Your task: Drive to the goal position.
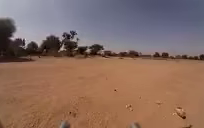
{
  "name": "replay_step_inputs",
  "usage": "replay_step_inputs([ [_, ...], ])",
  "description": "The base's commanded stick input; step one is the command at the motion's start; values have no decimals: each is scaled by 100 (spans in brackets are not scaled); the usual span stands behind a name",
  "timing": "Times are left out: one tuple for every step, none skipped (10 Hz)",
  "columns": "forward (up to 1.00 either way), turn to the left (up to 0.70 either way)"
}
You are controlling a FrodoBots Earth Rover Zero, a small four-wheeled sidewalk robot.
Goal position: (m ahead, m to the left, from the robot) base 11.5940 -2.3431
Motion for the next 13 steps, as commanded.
replay_step_inputs([
  [0,0],
  [0,0],
  [0,0],
  [2,0],
  [30,0],
  [50,0],
  [50,0],
  [50,0],
  [50,0],
  [50,0],
  [50,0],
  [50,0],
  [50,0],
])
